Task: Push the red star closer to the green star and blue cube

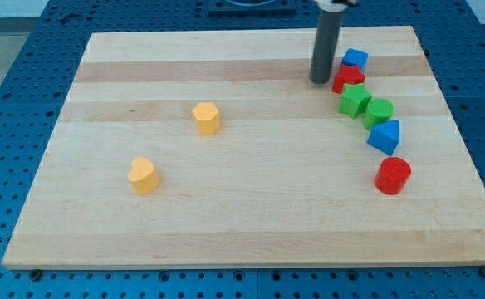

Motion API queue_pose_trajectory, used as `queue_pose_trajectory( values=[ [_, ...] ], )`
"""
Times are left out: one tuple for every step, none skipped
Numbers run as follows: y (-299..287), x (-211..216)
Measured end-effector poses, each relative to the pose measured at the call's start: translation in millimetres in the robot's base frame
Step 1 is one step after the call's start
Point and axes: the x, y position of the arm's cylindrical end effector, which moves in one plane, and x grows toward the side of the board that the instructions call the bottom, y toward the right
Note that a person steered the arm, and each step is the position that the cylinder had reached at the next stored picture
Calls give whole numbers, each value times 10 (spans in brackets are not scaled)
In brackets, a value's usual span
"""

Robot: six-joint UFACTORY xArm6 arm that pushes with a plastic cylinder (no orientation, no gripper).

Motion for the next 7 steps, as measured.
queue_pose_trajectory(
  values=[
    [-467, 40],
    [-591, 171],
    [-327, 171],
    [10, 171],
    [215, 171],
    [305, 171],
    [326, 161]
  ],
)
